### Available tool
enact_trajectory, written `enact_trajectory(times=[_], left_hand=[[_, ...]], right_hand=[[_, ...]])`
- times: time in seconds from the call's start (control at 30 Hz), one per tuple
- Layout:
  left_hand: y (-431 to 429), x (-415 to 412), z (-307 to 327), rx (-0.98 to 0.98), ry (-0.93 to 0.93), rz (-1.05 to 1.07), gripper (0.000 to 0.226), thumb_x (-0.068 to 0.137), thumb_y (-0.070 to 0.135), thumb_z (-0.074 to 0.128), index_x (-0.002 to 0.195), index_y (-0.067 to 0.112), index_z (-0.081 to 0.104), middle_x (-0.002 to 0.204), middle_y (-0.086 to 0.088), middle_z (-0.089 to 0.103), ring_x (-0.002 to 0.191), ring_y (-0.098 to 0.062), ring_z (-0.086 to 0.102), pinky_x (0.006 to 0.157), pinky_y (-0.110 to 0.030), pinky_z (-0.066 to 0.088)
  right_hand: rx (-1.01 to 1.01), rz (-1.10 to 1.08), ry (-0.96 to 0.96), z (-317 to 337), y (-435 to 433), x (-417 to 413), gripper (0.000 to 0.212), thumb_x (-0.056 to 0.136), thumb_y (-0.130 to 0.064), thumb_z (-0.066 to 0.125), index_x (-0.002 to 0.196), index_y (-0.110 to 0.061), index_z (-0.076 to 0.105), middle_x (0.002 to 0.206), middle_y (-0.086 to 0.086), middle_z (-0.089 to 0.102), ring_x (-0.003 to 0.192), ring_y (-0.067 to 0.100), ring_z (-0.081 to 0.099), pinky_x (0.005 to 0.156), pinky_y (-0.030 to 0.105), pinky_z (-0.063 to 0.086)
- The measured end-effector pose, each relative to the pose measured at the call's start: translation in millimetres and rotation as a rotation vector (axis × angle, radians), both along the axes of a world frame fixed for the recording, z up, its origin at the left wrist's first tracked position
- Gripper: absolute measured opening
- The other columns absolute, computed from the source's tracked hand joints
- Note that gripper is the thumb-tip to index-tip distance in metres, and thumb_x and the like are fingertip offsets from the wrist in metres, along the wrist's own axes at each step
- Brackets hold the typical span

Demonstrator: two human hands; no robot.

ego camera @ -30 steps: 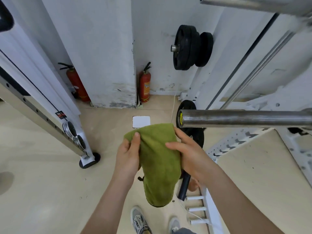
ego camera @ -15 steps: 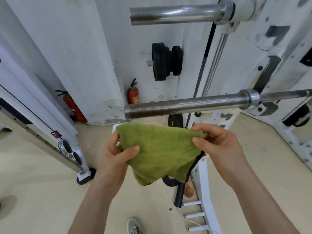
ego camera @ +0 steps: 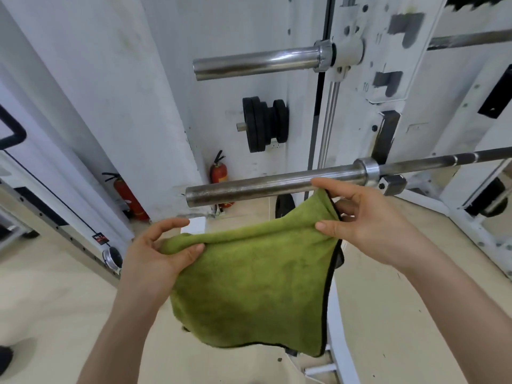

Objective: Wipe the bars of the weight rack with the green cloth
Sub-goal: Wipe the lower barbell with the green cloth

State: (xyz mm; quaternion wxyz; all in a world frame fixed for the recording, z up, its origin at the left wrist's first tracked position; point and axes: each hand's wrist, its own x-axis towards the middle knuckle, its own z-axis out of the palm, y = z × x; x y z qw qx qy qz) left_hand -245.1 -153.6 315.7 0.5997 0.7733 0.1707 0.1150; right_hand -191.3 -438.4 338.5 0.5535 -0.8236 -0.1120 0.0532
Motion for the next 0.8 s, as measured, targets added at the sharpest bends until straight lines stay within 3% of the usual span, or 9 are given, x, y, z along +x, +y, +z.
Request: enact_trajectory(times=[0.1, 0.13, 0.2, 0.27, 0.33, 0.43, 0.6, 0.67, 0.8], left_hand=[[20, 5, -7, -0.255, -0.072, -0.065, 0.036, 0.073, 0.006, 0.072, 0.106, 0.019, 0.070, 0.096, -0.003, 0.074, 0.083, -0.014, 0.069, 0.075, -0.032, 0.057], [29, 10, -12, -0.407, -0.096, -0.070, 0.034, 0.075, 0.003, 0.067, 0.107, 0.015, 0.069, 0.100, -0.009, 0.072, 0.087, -0.020, 0.067, 0.076, -0.034, 0.058], [47, 20, -24, -0.581, -0.128, -0.023, 0.031, 0.080, -0.003, 0.060, 0.105, 0.013, 0.069, 0.098, -0.011, 0.070, 0.088, -0.022, 0.065, 0.076, -0.031, 0.057], [60, 30, -37, -0.580, -0.137, 0.074, 0.031, 0.080, -0.007, 0.062, 0.095, 0.018, 0.073, 0.090, -0.004, 0.071, 0.084, -0.018, 0.064, 0.072, -0.026, 0.057], [70, 39, -52, -0.269, -0.068, 0.128, 0.035, 0.079, -0.005, 0.069, 0.083, 0.029, 0.075, 0.080, 0.008, 0.070, 0.077, -0.009, 0.061, 0.064, -0.019, 0.053], [82, 52, -66, 0.284, 0.128, -0.020, 0.037, 0.080, 0.007, 0.074, 0.076, 0.044, 0.068, 0.071, 0.022, 0.067, 0.070, 0.003, 0.059, 0.060, -0.013, 0.043], [80, 62, -89, 0.627, 0.300, -0.249, 0.024, 0.084, 0.039, 0.067, 0.063, 0.029, 0.062, 0.066, 0.001, 0.060, 0.062, -0.006, 0.056, 0.055, -0.022, 0.039], [74, 66, -99, 0.503, 0.204, -0.297, 0.032, 0.082, 0.043, 0.070, 0.058, 0.024, 0.059, 0.073, 0.002, 0.055, 0.065, -0.009, 0.055, 0.056, -0.022, 0.037], [52, 81, -77, -0.122, 0.100, -0.168, 0.035, 0.072, 0.049, 0.074, 0.067, 0.014, 0.067, 0.067, -0.008, 0.063, 0.065, -0.017, 0.058, 0.063, -0.027, 0.044]], right_hand=[[-0.550, -0.080, -0.325, -10, 14, 16, 0.047, 0.085, -0.015, 0.071, 0.128, -0.030, 0.060, 0.111, -0.013, 0.066, 0.097, 0.007, 0.061, 0.086, 0.022, 0.046], [-0.576, -0.125, -0.404, -15, 21, 22, 0.037, 0.087, -0.016, 0.069, 0.122, -0.027, 0.065, 0.107, -0.011, 0.068, 0.097, 0.008, 0.061, 0.085, 0.020, 0.045], [-0.348, -0.202, -0.334, -26, 34, 32, 0.020, 0.090, -0.015, 0.065, 0.105, -0.027, 0.071, 0.094, -0.012, 0.071, 0.089, 0.004, 0.062, 0.081, 0.018, 0.047], [0.038, -0.213, -0.090, -35, 52, 43, 0.018, 0.094, -0.013, 0.060, 0.090, -0.026, 0.073, 0.084, -0.007, 0.073, 0.084, 0.009, 0.067, 0.079, 0.027, 0.054], [0.175, -0.242, 0.050, -42, 71, 55, 0.020, 0.096, -0.018, 0.057, 0.085, -0.024, 0.072, 0.081, -0.004, 0.073, 0.080, 0.011, 0.069, 0.072, 0.025, 0.054], [0.013, -0.270, 0.010, -41, 100, 72, 0.022, 0.095, -0.032, 0.057, 0.082, -0.019, 0.067, 0.074, -0.005, 0.067, 0.065, -0.003, 0.060, 0.059, 0.010, 0.045], [-0.237, -0.256, -0.161, -11, 129, 115, 0.044, 0.091, -0.050, 0.056, 0.077, -0.008, 0.062, 0.067, 0.002, 0.058, 0.062, 0.008, 0.057, 0.054, 0.018, 0.042], [-0.241, -0.242, -0.167, 3, 129, 126, 0.049, 0.089, -0.053, 0.058, 0.072, -0.006, 0.061, 0.058, -0.003, 0.052, 0.053, 0.003, 0.052, 0.050, 0.013, 0.040], [-0.133, -0.331, -0.060, 20, 96, 126, 0.056, 0.080, -0.056, 0.066, 0.078, -0.001, 0.059, 0.065, 0.003, 0.052, 0.058, 0.010, 0.055, 0.060, 0.027, 0.046]])
